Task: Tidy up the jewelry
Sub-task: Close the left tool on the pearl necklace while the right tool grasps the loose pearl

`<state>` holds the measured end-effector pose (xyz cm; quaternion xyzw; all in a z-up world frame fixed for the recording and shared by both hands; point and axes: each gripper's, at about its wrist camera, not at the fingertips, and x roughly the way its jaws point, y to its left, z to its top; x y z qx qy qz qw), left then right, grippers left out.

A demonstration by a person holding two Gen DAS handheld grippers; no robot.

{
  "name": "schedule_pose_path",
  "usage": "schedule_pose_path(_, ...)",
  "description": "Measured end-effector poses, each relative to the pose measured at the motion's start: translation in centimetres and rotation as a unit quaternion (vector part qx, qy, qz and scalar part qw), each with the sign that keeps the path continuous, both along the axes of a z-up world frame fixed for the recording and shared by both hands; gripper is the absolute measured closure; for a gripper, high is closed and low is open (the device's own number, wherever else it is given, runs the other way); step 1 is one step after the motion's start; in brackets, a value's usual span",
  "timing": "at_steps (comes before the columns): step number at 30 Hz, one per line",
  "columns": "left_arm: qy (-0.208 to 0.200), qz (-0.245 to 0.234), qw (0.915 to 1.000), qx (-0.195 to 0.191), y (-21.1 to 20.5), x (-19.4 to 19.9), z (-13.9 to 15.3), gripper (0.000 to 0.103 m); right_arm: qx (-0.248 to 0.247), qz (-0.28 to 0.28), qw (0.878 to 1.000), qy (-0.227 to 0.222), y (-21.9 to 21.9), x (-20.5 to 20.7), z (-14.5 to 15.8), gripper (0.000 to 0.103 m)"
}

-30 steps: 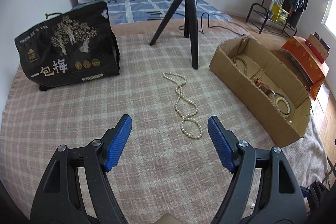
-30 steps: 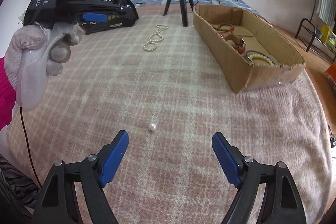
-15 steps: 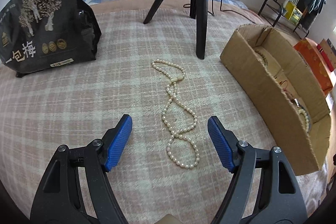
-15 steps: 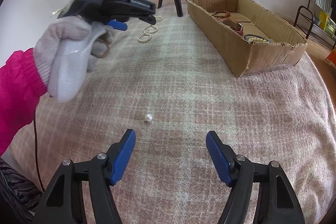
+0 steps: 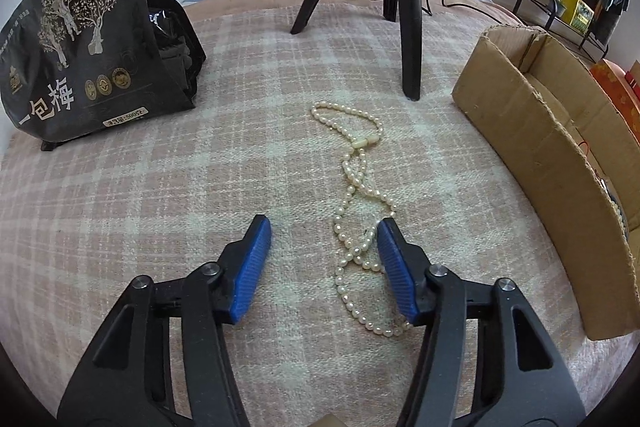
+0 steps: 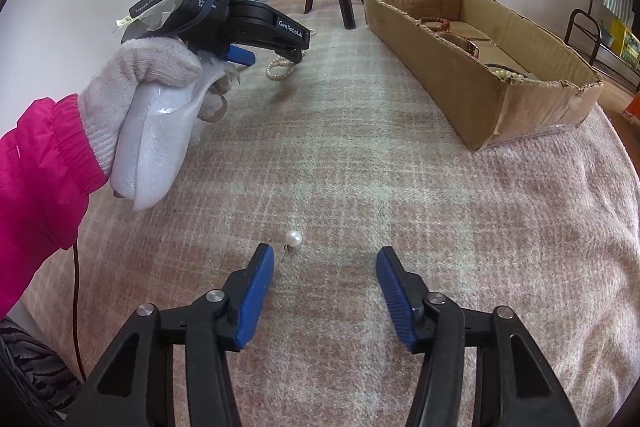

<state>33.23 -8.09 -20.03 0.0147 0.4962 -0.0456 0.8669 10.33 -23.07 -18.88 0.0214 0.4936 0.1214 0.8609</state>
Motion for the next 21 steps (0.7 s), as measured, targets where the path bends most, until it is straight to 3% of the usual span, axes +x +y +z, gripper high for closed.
schedule_pose_path(4, -0.004, -0.002, 1.0, 0.005, 0.1, -0.1, 0.0, 0.053, 0.001, 0.002, 1.0, -0.003, 0.2, 0.4, -0.1, 0.059)
schedule_pose_path(12, -0.005, -0.001, 1.0, 0.007, 0.8, -0.3, 0.2, 0.079, -0.019, 0.037, 0.999, -0.013, 1.9, 0.2, -0.3, 0.074)
schedule_pose_path(18, -0.002, -0.002, 1.0, 0.0, 1.2, -0.2, 0.2, 0.095, -0.027, 0.039, 0.999, -0.014, 2.0, 0.4, -0.7, 0.092)
schedule_pose_path(21, 0.001, -0.004, 1.0, -0.009, 1.5, -0.2, 0.2, 0.1, -0.023, 0.037, 0.999, -0.014, 1.8, 0.5, -0.6, 0.095)
